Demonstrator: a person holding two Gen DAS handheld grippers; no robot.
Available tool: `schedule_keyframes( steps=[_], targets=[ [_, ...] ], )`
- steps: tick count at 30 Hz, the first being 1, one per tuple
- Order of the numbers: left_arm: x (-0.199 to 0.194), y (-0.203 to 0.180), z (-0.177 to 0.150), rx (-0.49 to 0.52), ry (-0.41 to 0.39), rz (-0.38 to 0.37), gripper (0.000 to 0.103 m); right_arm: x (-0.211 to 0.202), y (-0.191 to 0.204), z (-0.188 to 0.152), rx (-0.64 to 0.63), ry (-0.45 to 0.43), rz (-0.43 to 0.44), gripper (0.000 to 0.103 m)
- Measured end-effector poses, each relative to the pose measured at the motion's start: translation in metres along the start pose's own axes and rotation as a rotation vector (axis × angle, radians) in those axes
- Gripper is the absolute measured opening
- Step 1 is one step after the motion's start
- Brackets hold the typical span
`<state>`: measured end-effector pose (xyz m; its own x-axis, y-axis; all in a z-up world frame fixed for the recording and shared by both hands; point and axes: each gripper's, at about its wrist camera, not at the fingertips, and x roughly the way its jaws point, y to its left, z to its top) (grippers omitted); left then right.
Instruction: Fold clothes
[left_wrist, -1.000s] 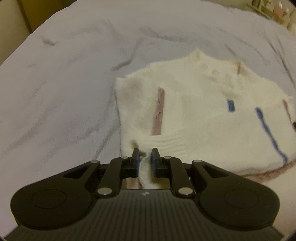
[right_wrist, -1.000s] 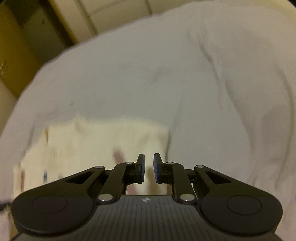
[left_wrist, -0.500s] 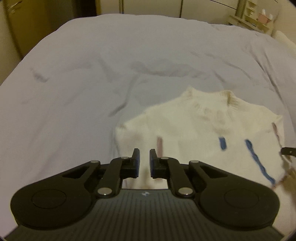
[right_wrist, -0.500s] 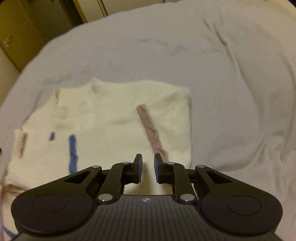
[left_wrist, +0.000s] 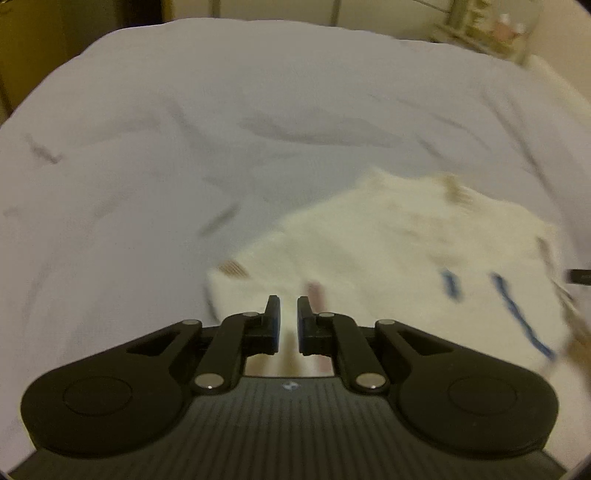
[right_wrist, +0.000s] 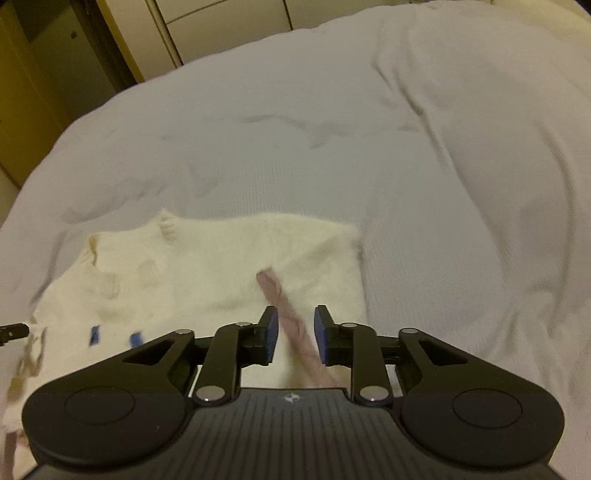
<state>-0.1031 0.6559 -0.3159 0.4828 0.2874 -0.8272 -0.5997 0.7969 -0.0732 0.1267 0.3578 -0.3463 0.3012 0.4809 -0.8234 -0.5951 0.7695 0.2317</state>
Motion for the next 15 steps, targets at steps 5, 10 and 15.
schedule_keyframes(
  steps=[5,10,15],
  targets=[
    [-0.012,-0.026,-0.042,0.127,0.039,0.005,0.010,0.010,0.001,-0.038,-0.044,0.116,-0.083,0.028],
    [-0.042,-0.017,-0.067,0.038,0.053,-0.008,0.014,-0.035,0.008,-0.053,-0.035,0.067,-0.060,0.045],
    [-0.088,-0.007,-0.126,-0.178,0.130,-0.090,0.021,-0.078,-0.019,-0.103,-0.017,0.151,-0.081,0.045]
  ],
)
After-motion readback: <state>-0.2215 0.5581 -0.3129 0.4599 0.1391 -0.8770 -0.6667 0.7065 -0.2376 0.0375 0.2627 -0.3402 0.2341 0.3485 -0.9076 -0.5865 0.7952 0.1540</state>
